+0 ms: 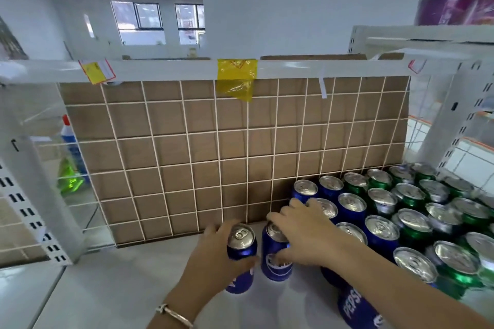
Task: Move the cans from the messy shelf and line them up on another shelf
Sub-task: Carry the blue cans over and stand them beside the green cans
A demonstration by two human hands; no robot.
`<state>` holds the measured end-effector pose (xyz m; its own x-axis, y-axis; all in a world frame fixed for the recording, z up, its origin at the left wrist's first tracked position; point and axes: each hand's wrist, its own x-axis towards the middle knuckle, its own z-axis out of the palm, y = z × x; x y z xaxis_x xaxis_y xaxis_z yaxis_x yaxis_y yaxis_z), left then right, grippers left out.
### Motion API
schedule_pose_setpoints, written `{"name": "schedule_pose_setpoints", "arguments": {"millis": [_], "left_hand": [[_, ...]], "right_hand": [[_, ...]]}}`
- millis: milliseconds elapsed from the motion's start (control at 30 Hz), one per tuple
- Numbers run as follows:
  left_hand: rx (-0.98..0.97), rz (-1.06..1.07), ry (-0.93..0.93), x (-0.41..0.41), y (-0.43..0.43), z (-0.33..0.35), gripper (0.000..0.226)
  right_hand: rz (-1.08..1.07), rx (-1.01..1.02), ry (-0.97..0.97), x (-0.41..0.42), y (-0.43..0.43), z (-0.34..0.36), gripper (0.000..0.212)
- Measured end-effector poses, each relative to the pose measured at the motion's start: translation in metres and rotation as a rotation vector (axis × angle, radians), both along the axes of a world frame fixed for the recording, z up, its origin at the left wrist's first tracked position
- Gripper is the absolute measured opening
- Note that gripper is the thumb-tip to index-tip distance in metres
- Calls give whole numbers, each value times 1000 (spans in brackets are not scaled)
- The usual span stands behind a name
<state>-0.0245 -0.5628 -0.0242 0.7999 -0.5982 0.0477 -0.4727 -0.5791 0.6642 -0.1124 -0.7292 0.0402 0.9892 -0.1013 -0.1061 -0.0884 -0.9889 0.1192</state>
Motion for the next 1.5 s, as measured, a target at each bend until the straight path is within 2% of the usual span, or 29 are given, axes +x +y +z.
{"name": "schedule_pose_setpoints", "arguments": {"millis": [167, 300, 400, 467, 567, 733, 833, 967, 1133, 1200, 1267, 1367, 1400, 1500], "left_hand": [[-52, -92, 67, 13, -19, 18, 60], [-84, -178, 120, 23, -31, 17, 65], [56, -112, -9, 22, -43, 11, 82], [44, -15, -94, 22, -50, 13, 74], [23, 30, -56, 27, -58, 22, 60], [162, 40, -2, 34, -79, 23, 70], [46, 37, 105, 41, -77, 21, 68], [-226, -2, 198, 44, -65, 9, 67], [-566, 108, 421, 48, -61, -12, 73], [-521, 52, 414, 51, -59, -13, 72], [-369, -5, 277, 51, -56, -12, 72], [-173, 14, 107, 43, -62, -10, 92], [-167, 46, 101, 41, -67, -11, 93], [-252, 140, 161, 45, -73, -8, 80]], "right_hand": [[-64, -84, -97, 23, -15, -10, 70], [-144, -121, -124, 36, -30, -12, 66], [-157, -108, -137, 43, -31, -16, 62], [-152, -81, -156, 45, -35, -17, 62], [-134, -6, -121, 44, -46, -12, 70], [-118, 25, -75, 45, -48, -11, 72], [-111, 51, -84, 44, -52, -11, 71], [-92, 54, -115, 44, -56, -9, 72], [-96, 140, -179, 46, -54, -19, 69], [-79, 145, -156, 46, -59, -20, 71], [-57, 110, -103, 44, -67, -18, 74], [-49, 66, -94, 43, -73, -18, 76], [-41, 54, -111, 43, -72, -19, 75], [-18, 13, -151, 43, -68, -22, 73]]}}
